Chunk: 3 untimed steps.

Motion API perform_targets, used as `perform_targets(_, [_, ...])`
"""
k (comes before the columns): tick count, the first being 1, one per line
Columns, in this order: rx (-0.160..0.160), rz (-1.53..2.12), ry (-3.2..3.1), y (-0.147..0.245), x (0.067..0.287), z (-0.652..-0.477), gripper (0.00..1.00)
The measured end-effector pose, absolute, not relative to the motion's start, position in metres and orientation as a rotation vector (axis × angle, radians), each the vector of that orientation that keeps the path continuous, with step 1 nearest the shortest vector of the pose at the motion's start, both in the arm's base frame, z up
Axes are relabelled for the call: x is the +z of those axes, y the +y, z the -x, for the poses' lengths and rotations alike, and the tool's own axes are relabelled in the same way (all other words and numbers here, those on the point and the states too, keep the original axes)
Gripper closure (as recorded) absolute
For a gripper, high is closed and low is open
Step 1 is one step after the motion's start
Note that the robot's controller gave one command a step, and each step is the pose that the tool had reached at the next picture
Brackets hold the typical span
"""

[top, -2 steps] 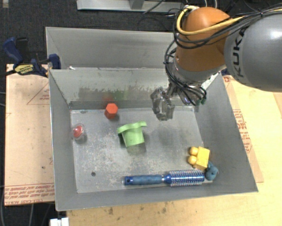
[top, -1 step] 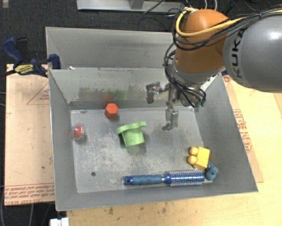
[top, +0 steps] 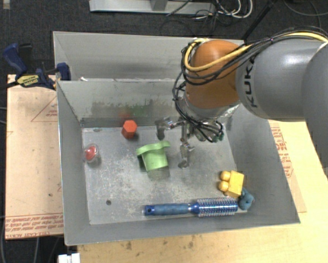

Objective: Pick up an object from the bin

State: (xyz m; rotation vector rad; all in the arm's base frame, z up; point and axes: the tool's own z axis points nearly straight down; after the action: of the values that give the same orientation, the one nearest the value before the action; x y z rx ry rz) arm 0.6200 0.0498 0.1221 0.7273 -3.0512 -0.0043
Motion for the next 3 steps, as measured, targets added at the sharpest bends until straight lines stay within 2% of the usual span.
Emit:
perform_targets(1, [-0.002,-0.902,-3.008,0.046,0.068,-0.626,0.00])
perform_targets(2, [-0.001,-0.902,-3.013,0.045,0.071,-0.627,1.00])
perform_targets(3, [0.004,-0.910,-3.021,0.043,0.185,-0.634,1.00])
